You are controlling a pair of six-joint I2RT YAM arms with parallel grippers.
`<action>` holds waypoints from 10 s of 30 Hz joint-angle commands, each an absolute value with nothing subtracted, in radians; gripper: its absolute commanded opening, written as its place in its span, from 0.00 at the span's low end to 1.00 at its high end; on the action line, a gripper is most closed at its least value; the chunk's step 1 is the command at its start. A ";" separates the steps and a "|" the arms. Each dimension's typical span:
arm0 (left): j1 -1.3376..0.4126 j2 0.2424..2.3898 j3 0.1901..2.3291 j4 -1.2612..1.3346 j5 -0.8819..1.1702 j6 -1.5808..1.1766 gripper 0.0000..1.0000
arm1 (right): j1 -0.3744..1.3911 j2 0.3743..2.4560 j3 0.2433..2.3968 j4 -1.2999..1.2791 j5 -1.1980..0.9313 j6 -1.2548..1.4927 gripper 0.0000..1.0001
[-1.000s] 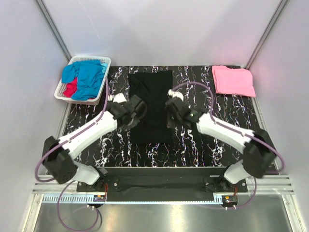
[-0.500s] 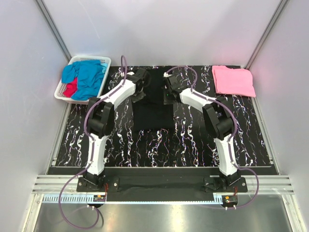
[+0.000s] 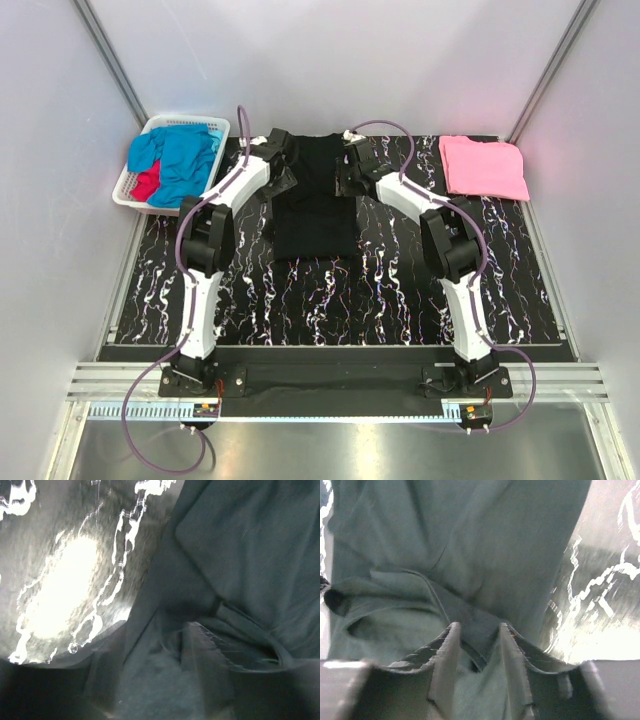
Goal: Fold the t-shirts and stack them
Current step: Fold the tshirt
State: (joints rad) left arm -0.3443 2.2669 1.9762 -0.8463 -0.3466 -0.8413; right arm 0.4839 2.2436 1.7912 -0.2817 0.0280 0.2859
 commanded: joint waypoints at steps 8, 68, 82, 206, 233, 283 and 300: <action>-0.298 2.257 2.023 -0.778 -0.356 -0.818 0.98 | 0.448 2.273 1.875 -0.245 0.067 0.292 0.54; -0.551 2.031 1.250 -0.641 -0.159 -0.922 0.71 | 0.598 1.958 1.181 -0.318 -0.141 0.462 0.22; -0.747 1.637 0.747 -0.695 -0.215 -1.127 0.72 | 0.807 1.617 0.780 -0.383 -0.026 0.679 0.22; -0.391 0.877 0.476 -0.428 0.140 -0.973 0.61 | 0.810 1.203 0.654 -0.403 0.238 0.776 0.63; -0.532 0.804 0.393 -0.723 0.164 -1.040 0.56 | 1.066 1.101 0.423 -0.267 -0.021 1.017 0.60; -0.827 0.994 0.422 -0.568 0.130 -1.170 0.00 | 1.127 1.221 0.563 -0.319 0.106 1.025 0.00; -1.117 0.928 0.681 -0.893 -0.215 -1.408 0.00 | 1.209 1.042 0.736 -0.623 0.279 1.046 0.00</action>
